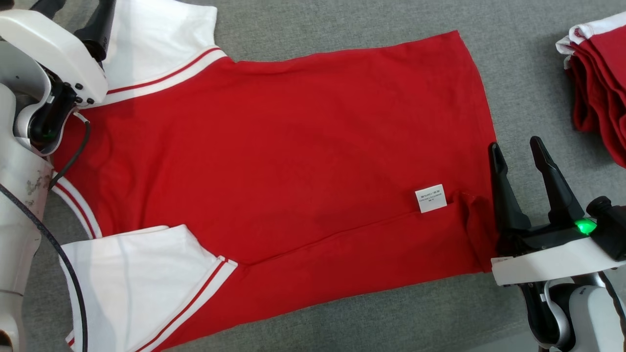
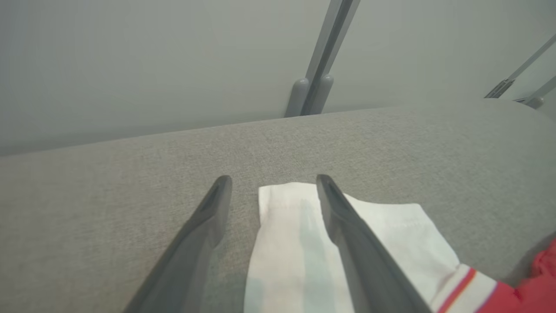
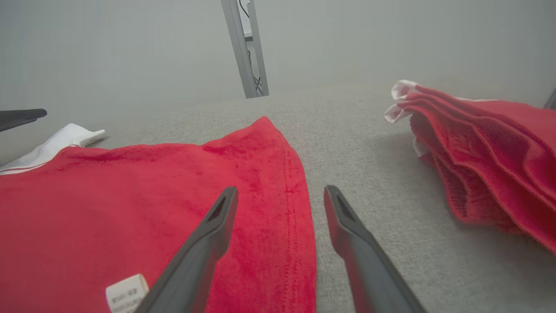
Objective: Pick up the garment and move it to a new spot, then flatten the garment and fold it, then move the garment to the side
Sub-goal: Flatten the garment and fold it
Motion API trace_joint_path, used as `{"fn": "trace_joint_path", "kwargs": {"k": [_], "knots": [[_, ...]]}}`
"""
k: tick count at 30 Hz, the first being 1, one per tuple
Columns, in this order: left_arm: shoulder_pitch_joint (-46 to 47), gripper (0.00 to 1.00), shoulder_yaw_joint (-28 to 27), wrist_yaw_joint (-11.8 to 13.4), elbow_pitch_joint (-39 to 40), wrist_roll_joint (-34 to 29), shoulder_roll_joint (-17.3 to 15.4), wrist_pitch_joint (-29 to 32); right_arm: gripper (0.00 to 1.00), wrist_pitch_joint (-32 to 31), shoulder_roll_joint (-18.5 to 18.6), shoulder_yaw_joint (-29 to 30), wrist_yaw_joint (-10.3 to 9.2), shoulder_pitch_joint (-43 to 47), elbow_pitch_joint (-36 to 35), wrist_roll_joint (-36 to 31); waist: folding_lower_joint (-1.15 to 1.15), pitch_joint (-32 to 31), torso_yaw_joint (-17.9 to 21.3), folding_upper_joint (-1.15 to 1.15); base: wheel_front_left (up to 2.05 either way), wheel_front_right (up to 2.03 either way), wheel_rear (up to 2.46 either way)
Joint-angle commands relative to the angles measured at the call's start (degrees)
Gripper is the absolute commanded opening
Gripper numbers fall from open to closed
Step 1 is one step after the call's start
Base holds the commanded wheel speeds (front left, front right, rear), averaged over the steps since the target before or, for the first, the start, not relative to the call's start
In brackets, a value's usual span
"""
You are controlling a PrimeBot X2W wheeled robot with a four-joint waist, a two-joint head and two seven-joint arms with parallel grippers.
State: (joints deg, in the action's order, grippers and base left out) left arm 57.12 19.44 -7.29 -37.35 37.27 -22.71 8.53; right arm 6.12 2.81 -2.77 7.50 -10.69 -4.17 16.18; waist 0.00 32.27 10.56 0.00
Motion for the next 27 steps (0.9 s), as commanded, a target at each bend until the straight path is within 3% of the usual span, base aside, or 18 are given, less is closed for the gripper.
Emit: {"fn": "trace_joint_path", "kwargs": {"k": [1,11,12,14,19,27], "knots": [[1.6,1.0,2.1,-0.2,-1.2,1.5,-0.5,0.0,1.0,0.8,0.2,-0.1,-0.02,-0.7,0.5,0.2,0.0,1.5,1.6,0.0,0.0,0.0,0.0],[3.7,1.0,10.6,-0.2,-7.3,8.2,-2.3,0.6,1.0,1.5,0.2,-0.3,-0.02,-2.3,1.8,0.5,0.0,1.7,2.0,0.0,0.0,0.0,0.0],[3.9,0.89,11.3,-0.2,-7.5,8.8,-2.4,0.6,1.0,1.3,0.2,-0.3,-0.02,-2.8,1.9,0.8,0.0,1.7,1.9,0.0,0.0,0.0,0.0],[4.3,0.0,12.6,-0.2,-7.7,9.9,-2.5,-0.1,1.0,0.8,0.2,0.3,-0.02,-4.7,2.1,0.4,0.0,1.7,1.8,0.0,0.0,0.0,0.0],[6.3,0.0,15.3,-0.2,-8.1,11.4,-3.0,-2.3,1.0,-1.8,0.3,1.6,-0.02,-13.3,5.1,-1.2,0.0,1.8,1.2,0.0,0.0,0.0,0.0],[9.3,0.0,19.8,-0.2,-8.5,13.9,-1.9,-4.3,1.0,-7.2,3.0,-1.0,-0.01,-26.4,19.2,0.1,0.0,1.9,-1.9,0.0,0.0,0.0,0.0]]}}
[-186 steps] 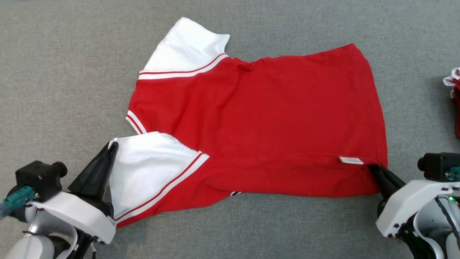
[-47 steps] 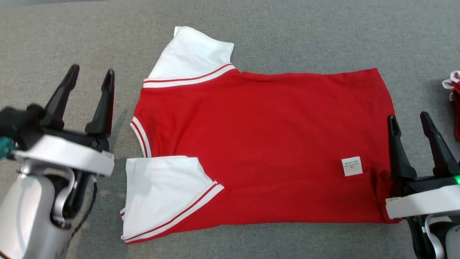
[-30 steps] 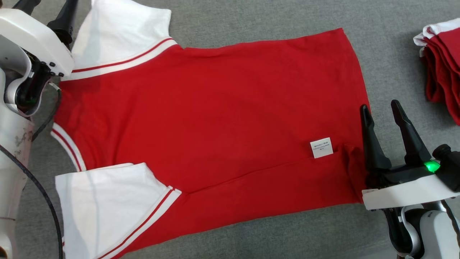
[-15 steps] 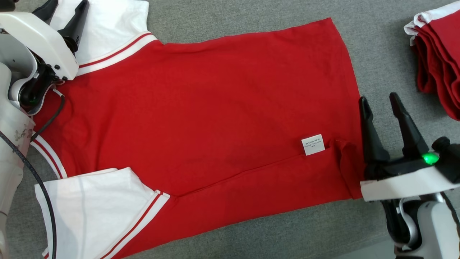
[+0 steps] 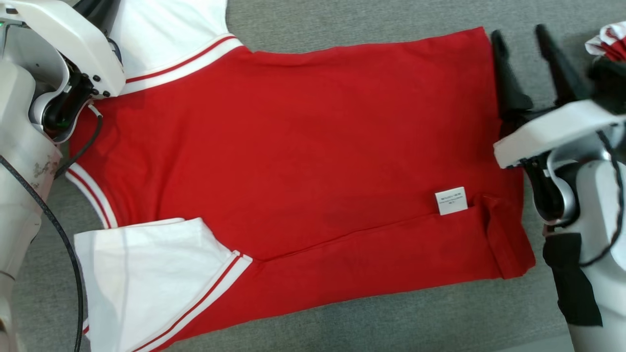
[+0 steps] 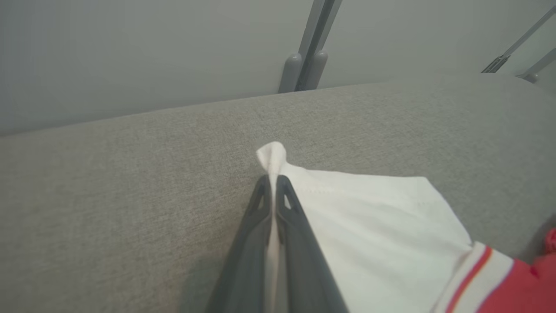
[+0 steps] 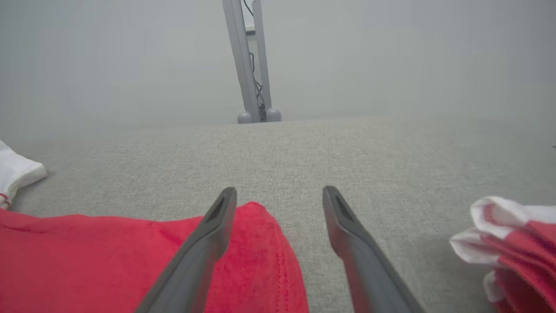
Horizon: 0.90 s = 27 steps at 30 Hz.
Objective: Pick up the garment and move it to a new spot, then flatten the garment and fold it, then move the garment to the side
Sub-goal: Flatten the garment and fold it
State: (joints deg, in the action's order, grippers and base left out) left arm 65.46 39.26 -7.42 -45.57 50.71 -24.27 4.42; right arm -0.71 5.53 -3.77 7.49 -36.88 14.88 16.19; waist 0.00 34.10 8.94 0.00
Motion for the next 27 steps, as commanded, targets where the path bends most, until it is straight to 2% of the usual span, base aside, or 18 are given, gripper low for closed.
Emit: {"fn": "trace_joint_path", "kwargs": {"k": [1,5,6,7,8,9,15,21,27], "knots": [[1.2,0.0,0.5,-0.1,-0.3,0.7,-0.3,-0.5,1.0,-0.9,0.8,-0.6,-0.01,-1.3,2.3,0.3,0.0,0.1,-0.5,0.0,0.0,0.0,0.0],[2.1,0.0,2.4,-0.1,-0.6,2.0,-0.4,-1.6,1.0,-2.8,1.5,-2.5,-0.02,-5.1,9.8,2.9,0.0,0.1,-1.2,0.0,0.0,0.0,0.0],[2.4,0.0,2.8,-0.1,-0.6,2.4,-0.5,-1.9,0.9,-2.8,1.6,-2.9,-0.01,-5.9,11.2,3.5,0.0,0.1,-1.3,0.0,0.0,0.0,0.0],[2.5,0.0,3.2,-0.1,-0.7,2.8,-0.6,-2.1,0.45,-3.1,1.9,-3.3,-0.01,-6.5,12.6,3.7,0.0,0.1,-1.4,0.0,0.0,0.0,0.0],[2.6,0.0,3.6,-0.1,-0.7,3.2,-0.7,-2.3,0.2,-3.1,2.2,-3.6,-0.01,-7.1,13.8,4.2,0.0,0.1,-1.5,0.0,0.0,0.0,0.0],[2.7,0.0,4.0,-0.1,-0.7,3.6,-0.8,-2.7,0.0,-2.7,2.4,-3.9,-0.01,-7.7,14.6,4.7,0.0,0.1,-1.6,0.0,0.0,0.0,0.0],[4.2,0.0,5.5,-0.1,0.0,6.1,-2.0,-5.4,0.0,-1.3,4.7,-5.1,-0.01,-11.4,17.5,8.1,0.0,-0.8,-2.3,0.0,0.0,0.0,0.0],[5.9,0.0,6.4,-0.1,2.1,7.0,-3.3,-7.7,0.0,-0.1,7.2,-5.9,-0.01,-13.2,16.3,8.4,0.0,-1.6,-3.3,0.0,0.0,0.0,0.0],[5.3,0.0,7.4,-0.1,5.0,7.6,-4.2,-9.4,0.0,0.4,8.0,-6.6,-0.01,-12.0,14.9,8.1,0.0,-2.0,-4.1,0.0,0.0,0.0,0.0]]}}
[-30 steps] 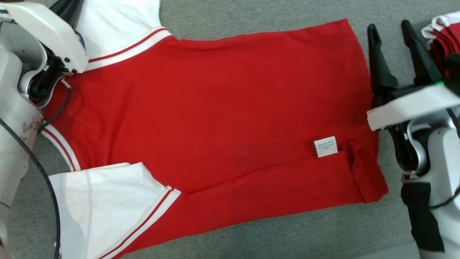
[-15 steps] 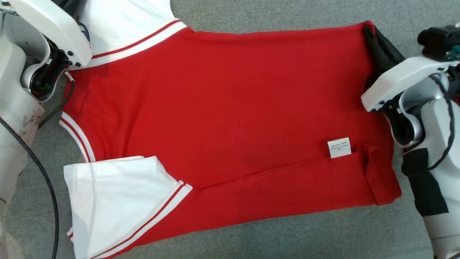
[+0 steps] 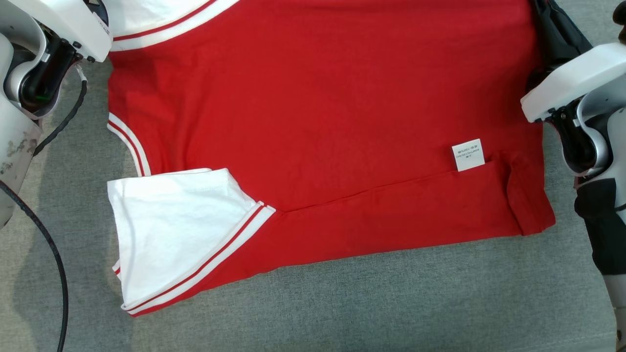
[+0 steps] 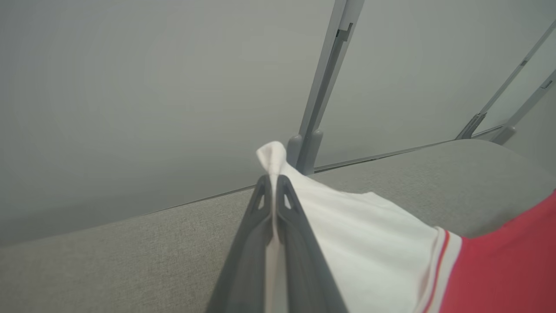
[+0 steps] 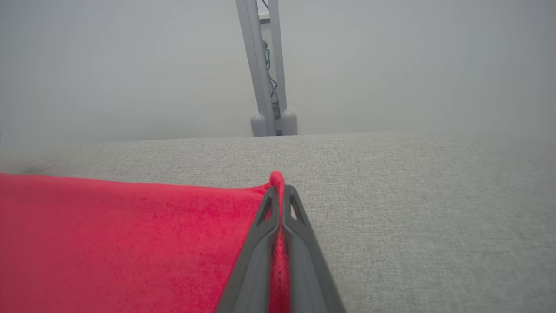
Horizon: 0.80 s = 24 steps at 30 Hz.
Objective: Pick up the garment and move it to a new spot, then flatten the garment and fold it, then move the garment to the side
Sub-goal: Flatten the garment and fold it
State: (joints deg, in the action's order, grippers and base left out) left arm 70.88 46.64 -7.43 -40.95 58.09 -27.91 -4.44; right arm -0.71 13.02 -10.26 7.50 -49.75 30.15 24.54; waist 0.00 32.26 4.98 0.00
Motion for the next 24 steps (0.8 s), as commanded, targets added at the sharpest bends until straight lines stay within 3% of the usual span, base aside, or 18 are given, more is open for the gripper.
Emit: {"fn": "trace_joint_path", "kwargs": {"k": [1,6,10,18,19,24], "knots": [[-0.1,0.0,0.0,-0.1,0.4,0.2,-0.6,-0.6,0.0,0.4,0.5,-0.1,-0.02,0.9,-0.4,-0.2,0.0,-0.1,-0.1,0.0,0.0,0.0,0.0],[-3.8,0.0,0.3,0.1,6.3,-0.2,-3.3,-3.8,0.0,1.7,2.0,-1.0,-0.02,5.3,-5.7,-1.7,0.0,-0.7,-0.8,0.0,0.0,0.0,0.0],[-9.1,0.0,0.1,1.8,14.9,-0.5,-6.5,-6.1,0.0,1.3,3.1,-0.4,-0.02,10.9,-11.9,-3.1,0.0,-1.3,-1.6,0.0,0.0,0.0,0.0],[-23.2,0.0,-1.1,10.4,39.5,-0.8,-15.8,-8.5,0.0,-1.8,3.5,4.2,-0.02,23.3,-25.8,-6.0,0.0,-2.1,-3.5,0.0,0.0,0.0,0.0],[-26.6,0.0,-1.7,12.8,45.1,-0.5,-17.9,-9.0,0.0,-2.9,2.8,5.7,-0.02,26.1,-28.6,-5.3,0.0,-2.3,-3.9,0.0,0.0,0.0,0.0],[-34.7,0.0,-3.2,17.7,55.1,0.5,-21.5,-9.9,0.0,-4.6,1.4,9.5,-0.03,32.0,-32.8,-4.3,0.0,-3.0,-4.4,0.0,0.0,0.0,0.0]]}}
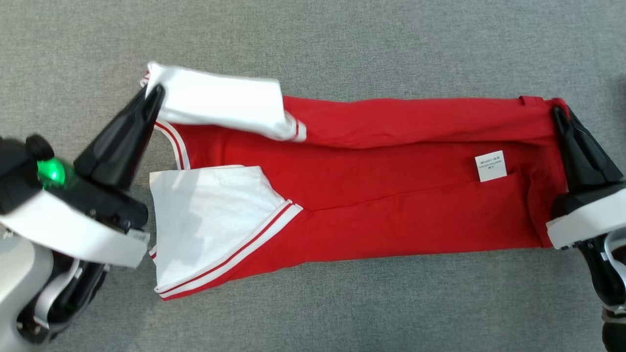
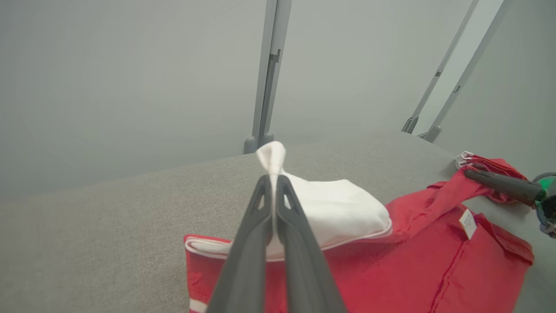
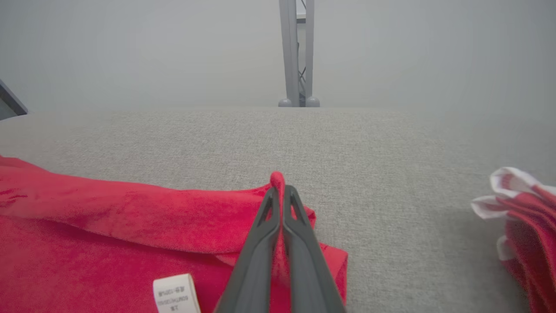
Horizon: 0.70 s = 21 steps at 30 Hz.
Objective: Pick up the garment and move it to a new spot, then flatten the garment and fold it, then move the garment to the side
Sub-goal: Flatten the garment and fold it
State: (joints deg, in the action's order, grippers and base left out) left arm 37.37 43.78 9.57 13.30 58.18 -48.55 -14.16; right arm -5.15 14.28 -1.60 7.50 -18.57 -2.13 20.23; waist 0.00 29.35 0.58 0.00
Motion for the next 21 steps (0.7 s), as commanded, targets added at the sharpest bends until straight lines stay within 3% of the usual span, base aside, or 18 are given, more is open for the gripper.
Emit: {"fn": "trace_joint_path", "kwargs": {"k": [1,5,13,14,15,16,17,21], "knots": [[-2.9,0.0,-0.6,1.6,2.2,0.9,-1.2,-0.4,0.0,-0.3,-0.3,1.5,-0.02,1.8,-0.8,0.2,0.0,-0.3,-0.1,0.0,0.0,0.0,0.0],[-8.8,0.0,-1.0,3.2,6.1,2.8,-2.2,-0.7,0.0,-0.6,-1.4,3.6,-0.02,4.3,-0.9,0.6,0.0,-0.6,-0.2,0.0,0.0,0.0,0.0],[-16.4,0.0,-0.2,2.7,3.1,7.2,-0.2,-0.9,0.0,-0.7,-3.1,4.3,-0.02,6.7,4.0,1.4,0.0,-1.2,-0.3,0.0,0.0,0.0,0.0],[-17.1,0.0,0.0,2.1,2.5,8.1,0.7,-0.9,0.27,-0.7,-3.4,4.4,-0.02,7.0,4.5,1.6,0.0,-1.3,-0.4,0.0,0.0,0.0,0.0],[-17.5,0.02,0.1,1.6,1.8,8.5,1.5,-0.9,0.6,-0.3,-3.8,4.4,-0.02,7.0,4.9,1.8,0.0,-1.4,-0.5,0.0,0.0,0.0,0.0],[-17.8,0.47,0.2,1.4,0.8,8.5,1.7,-0.9,1.0,-0.2,-4.1,4.3,-0.02,7.4,5.3,2.1,0.0,-1.6,-0.6,0.0,0.0,0.0,0.0],[-18.1,1.0,0.3,1.1,-0.3,8.8,2.2,-0.9,1.0,-0.1,-4.5,4.0,-0.02,7.8,5.5,2.3,0.0,-1.7,-0.6,0.0,0.0,0.0,0.0],[-18.2,1.0,-0.6,1.1,-2.6,8.3,3.9,-1.0,1.0,1.1,-5.3,4.5,-0.02,8.7,5.1,1.8,0.0,-2.1,-0.7,0.0,0.0,0.0,0.0]]}}
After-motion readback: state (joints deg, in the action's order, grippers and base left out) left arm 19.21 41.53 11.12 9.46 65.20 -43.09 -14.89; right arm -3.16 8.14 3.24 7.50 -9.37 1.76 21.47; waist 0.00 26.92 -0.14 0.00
